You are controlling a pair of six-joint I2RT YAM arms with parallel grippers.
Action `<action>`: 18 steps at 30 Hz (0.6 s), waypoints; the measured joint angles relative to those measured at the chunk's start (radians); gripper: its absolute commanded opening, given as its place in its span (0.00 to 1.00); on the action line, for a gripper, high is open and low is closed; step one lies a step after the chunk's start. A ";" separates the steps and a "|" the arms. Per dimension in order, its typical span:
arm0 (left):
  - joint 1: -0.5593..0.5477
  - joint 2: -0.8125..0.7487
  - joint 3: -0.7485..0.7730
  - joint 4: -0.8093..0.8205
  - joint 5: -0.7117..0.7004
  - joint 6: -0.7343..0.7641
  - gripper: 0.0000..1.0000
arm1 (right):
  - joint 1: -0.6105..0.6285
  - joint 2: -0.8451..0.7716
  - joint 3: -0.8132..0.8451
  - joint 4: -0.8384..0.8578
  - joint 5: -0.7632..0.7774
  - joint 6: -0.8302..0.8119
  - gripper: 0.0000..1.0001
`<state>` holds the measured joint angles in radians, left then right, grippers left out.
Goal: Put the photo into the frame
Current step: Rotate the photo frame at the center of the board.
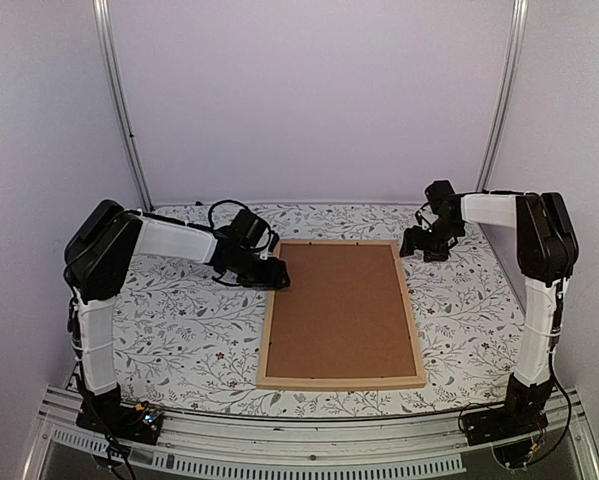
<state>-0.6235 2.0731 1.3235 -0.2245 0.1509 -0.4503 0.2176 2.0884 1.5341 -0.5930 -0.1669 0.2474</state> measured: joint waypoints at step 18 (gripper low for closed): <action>-0.053 -0.005 -0.035 0.071 -0.035 -0.049 0.62 | 0.013 0.026 0.017 -0.031 0.051 -0.005 0.77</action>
<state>-0.6762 2.0686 1.2888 -0.1532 0.1158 -0.4992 0.2310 2.1147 1.5509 -0.6243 -0.1154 0.2420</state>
